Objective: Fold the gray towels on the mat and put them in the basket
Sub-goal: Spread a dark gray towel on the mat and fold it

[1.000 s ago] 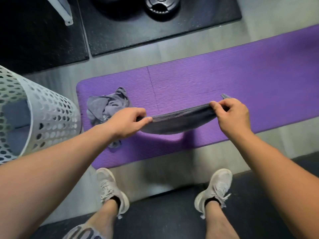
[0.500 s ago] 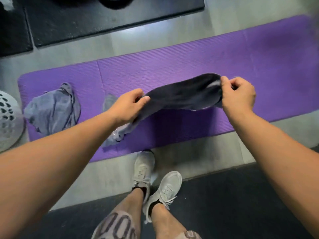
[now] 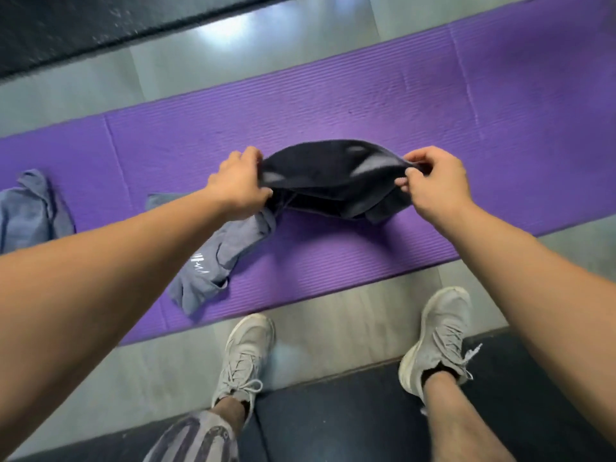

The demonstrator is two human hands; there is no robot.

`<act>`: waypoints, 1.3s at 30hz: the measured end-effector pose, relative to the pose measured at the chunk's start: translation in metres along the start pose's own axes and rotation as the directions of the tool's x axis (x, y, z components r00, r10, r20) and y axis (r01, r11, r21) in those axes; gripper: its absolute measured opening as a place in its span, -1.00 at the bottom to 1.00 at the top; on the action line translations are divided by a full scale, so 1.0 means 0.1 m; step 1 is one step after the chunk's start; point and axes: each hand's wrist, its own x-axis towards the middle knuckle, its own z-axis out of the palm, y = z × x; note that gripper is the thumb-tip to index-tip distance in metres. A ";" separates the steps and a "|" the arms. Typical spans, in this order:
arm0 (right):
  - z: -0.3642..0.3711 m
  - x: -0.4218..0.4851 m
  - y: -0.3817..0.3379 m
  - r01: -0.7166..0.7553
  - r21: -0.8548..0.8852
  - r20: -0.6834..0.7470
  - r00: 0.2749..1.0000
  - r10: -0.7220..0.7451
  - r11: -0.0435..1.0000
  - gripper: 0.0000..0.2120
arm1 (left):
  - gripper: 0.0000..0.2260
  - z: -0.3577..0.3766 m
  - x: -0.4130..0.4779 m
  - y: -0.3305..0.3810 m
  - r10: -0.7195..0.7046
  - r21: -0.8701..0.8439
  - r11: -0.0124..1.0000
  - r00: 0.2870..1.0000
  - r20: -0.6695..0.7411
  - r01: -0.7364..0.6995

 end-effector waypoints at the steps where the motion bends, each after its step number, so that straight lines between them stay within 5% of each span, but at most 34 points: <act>1: 0.01 0.09 0.04 0.034 0.006 0.044 0.998 -0.035 0.999 -0.81 | -0.40 0.08 0.07 0.12 0.049 0.064 0.997 0.998 0.039 -0.051; 4: 0.00 0.34 0.16 0.207 0.004 0.216 0.955 -0.203 0.978 -0.79 | -0.20 0.31 0.22 0.68 0.354 -0.033 0.935 0.934 0.038 -0.353; 8: -0.18 0.71 0.34 0.424 -0.077 0.335 0.863 -0.377 0.902 -0.77 | -0.34 0.60 0.48 1.38 0.542 -0.255 0.804 0.838 -0.061 -0.538; 11: -0.29 0.95 0.51 0.430 0.043 0.314 0.851 -0.421 0.902 -0.76 | -0.61 0.80 0.82 1.65 0.569 -0.263 0.777 0.817 -0.099 -0.572; 14: -0.28 1.20 0.75 0.417 0.078 0.274 0.864 -0.421 0.906 -0.80 | -0.85 0.85 1.11 1.70 0.523 -0.339 0.792 0.851 -0.054 -0.508; 17: -0.19 1.46 1.08 0.356 0.042 0.302 0.886 -0.352 0.933 -0.49 | -0.91 0.89 1.26 1.64 0.498 -0.664 0.649 0.867 0.002 -0.371; 20: -0.05 1.60 1.22 -0.015 0.405 0.517 0.829 -0.215 0.914 -0.33 | -0.98 0.90 1.35 1.54 0.374 -0.824 0.516 0.927 -0.030 -0.235; 22: 0.02 1.67 1.21 -0.132 0.547 0.557 0.795 -0.241 0.827 -0.48 | -0.96 0.86 1.42 1.52 0.266 -0.857 0.480 0.962 -0.062 -0.188; 25: 0.07 1.71 1.03 0.051 0.614 0.364 0.867 -0.340 0.788 -0.89 | -0.88 0.76 1.50 1.52 0.230 -0.860 0.475 0.970 -0.082 -0.185; 29: 0.01 1.74 0.77 0.254 0.656 0.163 0.871 -0.463 0.710 -0.98 | -0.85 0.59 1.57 1.72 0.331 -0.769 0.564 0.936 -0.124 -0.301; 35: 0.01 1.71 1.09 -0.065 0.570 0.516 0.804 -0.295 0.819 -0.27 | -0.92 0.42 1.97 2.09 0.193 -0.874 0.357 0.942 -0.276 -0.329; 39: -0.01 1.65 1.40 0.031 0.432 0.526 0.803 -0.280 0.901 -0.70 | -0.93 0.27 2.25 2.22 0.109 -0.868 0.326 0.927 -0.359 -0.374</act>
